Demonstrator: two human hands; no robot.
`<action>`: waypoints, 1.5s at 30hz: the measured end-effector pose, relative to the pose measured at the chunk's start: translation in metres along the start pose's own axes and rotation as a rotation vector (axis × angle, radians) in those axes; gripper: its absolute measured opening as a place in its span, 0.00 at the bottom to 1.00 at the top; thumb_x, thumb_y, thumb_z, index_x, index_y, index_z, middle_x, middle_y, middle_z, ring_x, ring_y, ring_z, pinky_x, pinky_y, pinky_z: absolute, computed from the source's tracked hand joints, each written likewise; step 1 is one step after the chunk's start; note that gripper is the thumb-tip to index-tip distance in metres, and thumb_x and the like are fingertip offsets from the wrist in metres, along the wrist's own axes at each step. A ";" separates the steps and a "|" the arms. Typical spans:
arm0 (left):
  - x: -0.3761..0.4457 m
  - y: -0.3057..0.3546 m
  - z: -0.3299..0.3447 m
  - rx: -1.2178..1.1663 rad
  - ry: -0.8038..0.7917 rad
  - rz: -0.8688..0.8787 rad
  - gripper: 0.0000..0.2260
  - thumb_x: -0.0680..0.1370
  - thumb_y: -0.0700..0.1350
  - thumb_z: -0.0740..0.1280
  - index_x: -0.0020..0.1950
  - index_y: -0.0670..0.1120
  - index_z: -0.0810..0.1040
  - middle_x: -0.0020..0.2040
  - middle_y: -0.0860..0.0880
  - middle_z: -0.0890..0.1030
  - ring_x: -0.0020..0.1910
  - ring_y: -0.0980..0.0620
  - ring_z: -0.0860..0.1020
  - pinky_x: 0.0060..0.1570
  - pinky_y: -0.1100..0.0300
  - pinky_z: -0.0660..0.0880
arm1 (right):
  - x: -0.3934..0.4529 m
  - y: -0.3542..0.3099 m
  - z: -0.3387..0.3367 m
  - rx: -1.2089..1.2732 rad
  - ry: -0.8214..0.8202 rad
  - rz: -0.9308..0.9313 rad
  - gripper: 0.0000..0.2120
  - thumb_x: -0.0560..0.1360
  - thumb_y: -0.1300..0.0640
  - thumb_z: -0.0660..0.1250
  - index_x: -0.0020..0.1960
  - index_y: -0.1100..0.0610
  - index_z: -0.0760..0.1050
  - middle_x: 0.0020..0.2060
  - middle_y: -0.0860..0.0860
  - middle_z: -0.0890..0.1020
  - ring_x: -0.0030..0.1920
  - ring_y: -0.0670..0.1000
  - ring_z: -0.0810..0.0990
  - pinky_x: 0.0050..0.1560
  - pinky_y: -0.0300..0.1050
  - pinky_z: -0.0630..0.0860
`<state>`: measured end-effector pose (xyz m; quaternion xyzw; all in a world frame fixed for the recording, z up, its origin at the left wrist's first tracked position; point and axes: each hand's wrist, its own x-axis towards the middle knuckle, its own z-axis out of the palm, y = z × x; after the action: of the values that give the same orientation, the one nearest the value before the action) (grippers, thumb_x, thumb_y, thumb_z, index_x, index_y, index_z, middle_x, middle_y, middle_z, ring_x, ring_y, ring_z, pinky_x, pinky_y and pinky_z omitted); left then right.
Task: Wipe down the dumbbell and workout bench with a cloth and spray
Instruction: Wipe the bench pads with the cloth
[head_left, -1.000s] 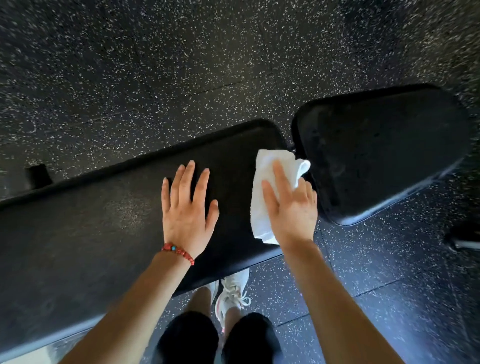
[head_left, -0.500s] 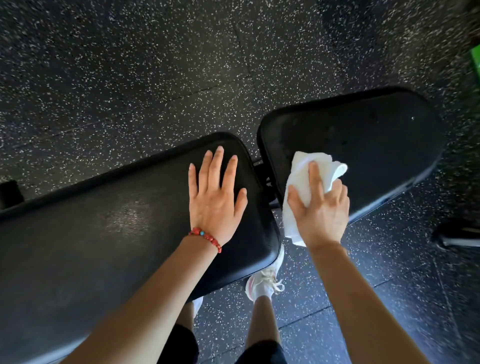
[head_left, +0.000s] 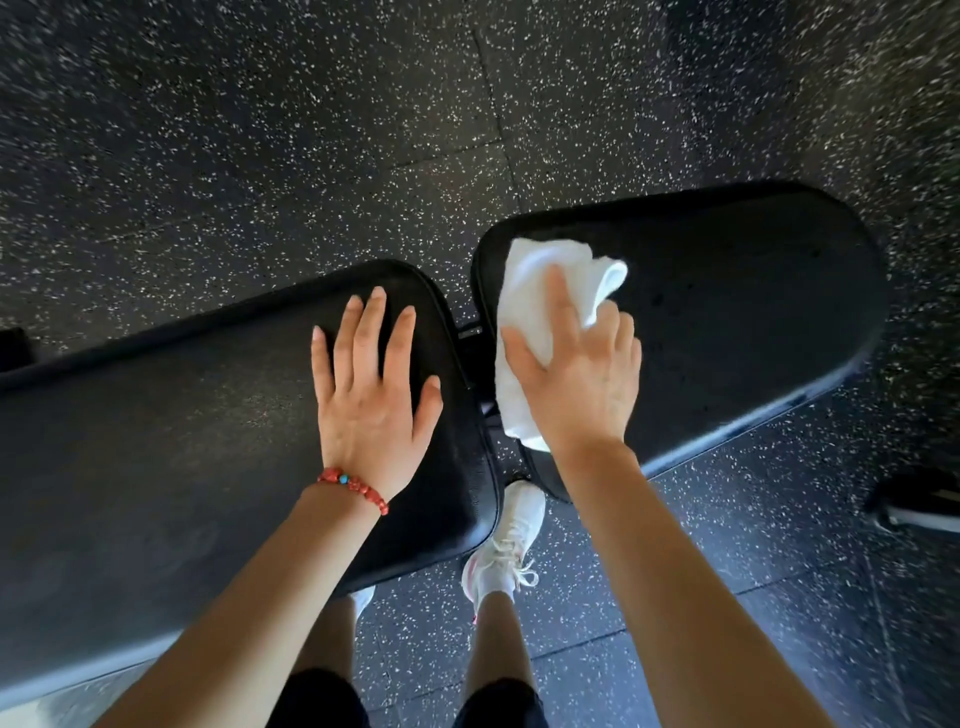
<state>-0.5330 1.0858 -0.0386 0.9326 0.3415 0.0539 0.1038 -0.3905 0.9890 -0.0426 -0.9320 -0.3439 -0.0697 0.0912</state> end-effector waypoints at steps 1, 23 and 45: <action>0.002 0.007 -0.001 -0.009 0.012 -0.004 0.24 0.76 0.49 0.58 0.70 0.40 0.67 0.71 0.38 0.66 0.71 0.40 0.61 0.70 0.40 0.53 | -0.010 0.006 -0.004 0.003 -0.018 -0.008 0.25 0.71 0.41 0.62 0.61 0.55 0.76 0.32 0.57 0.73 0.31 0.56 0.71 0.31 0.44 0.68; 0.029 0.036 0.015 -0.019 0.034 0.002 0.21 0.77 0.47 0.58 0.68 0.39 0.68 0.71 0.37 0.66 0.71 0.39 0.61 0.71 0.41 0.53 | 0.070 0.084 -0.004 0.036 -0.107 0.144 0.28 0.71 0.41 0.57 0.64 0.56 0.74 0.41 0.65 0.77 0.38 0.63 0.75 0.38 0.49 0.72; 0.031 0.100 0.026 -0.008 -0.071 0.182 0.24 0.77 0.47 0.57 0.70 0.37 0.66 0.72 0.37 0.64 0.71 0.39 0.60 0.70 0.44 0.55 | 0.080 0.159 -0.013 0.040 -0.167 -0.003 0.26 0.72 0.39 0.55 0.63 0.50 0.74 0.38 0.63 0.76 0.37 0.62 0.75 0.38 0.50 0.71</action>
<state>-0.4429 1.0273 -0.0400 0.9606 0.2515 0.0315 0.1142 -0.2270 0.9178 -0.0342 -0.9321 -0.3528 0.0150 0.0807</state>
